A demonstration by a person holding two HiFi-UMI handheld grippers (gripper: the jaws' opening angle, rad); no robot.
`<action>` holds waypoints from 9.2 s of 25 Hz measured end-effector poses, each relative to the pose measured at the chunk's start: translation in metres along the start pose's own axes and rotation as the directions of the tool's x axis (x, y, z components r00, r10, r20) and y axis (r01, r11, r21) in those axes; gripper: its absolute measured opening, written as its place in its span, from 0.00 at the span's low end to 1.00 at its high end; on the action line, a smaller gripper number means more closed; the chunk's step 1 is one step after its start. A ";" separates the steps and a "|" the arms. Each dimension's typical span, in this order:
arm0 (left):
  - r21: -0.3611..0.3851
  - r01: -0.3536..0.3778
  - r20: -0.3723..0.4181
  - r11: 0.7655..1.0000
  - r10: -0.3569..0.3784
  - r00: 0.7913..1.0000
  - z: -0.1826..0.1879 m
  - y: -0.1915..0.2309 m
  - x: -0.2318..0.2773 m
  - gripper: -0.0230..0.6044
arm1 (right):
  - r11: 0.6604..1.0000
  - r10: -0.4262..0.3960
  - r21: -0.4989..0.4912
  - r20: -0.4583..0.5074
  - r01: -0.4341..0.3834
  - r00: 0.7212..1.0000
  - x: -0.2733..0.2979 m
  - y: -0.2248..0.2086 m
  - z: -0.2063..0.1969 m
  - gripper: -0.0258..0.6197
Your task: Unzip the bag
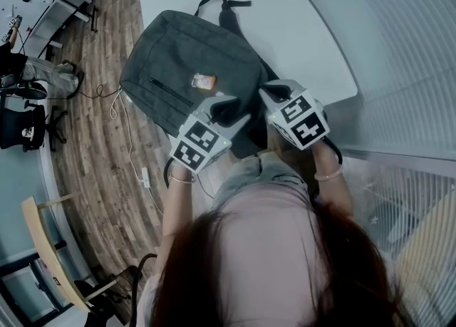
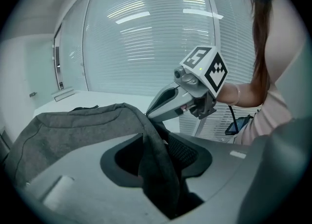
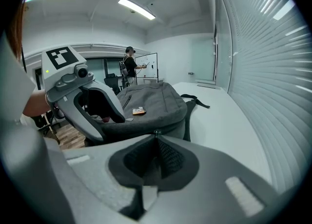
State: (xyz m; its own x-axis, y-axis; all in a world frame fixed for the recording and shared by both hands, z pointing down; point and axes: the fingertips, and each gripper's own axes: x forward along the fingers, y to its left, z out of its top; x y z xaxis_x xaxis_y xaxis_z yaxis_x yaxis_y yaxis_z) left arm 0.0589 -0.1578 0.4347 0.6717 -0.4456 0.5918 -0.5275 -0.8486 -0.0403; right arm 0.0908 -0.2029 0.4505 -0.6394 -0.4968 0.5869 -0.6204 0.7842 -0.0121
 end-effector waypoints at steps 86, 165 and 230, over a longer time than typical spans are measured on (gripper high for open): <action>-0.198 0.114 0.088 0.974 -0.099 0.991 0.006 0.010 0.002 0.11 | 0.914 0.232 -0.336 -0.022 -0.225 0.973 0.094 -0.091 0.067 0.06; -0.285 -0.027 0.070 0.958 0.049 0.996 0.006 0.020 0.001 0.20 | 0.876 0.320 -0.406 0.087 -0.260 0.943 0.153 -0.110 0.105 0.15; -0.503 -0.635 0.291 0.586 0.807 0.514 0.021 -0.048 -0.175 0.05 | 0.981 -0.009 -0.157 0.557 0.117 0.830 -0.123 0.063 0.083 0.04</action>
State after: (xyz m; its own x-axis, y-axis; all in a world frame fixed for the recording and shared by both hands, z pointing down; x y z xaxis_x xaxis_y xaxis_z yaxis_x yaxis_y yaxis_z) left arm -0.0225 -0.0450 0.3166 0.0708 -0.9968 0.0367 -0.9975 -0.0707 0.0052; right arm 0.0927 -0.1231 0.3100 -0.7783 -0.6269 0.0359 -0.6114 0.7696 0.1839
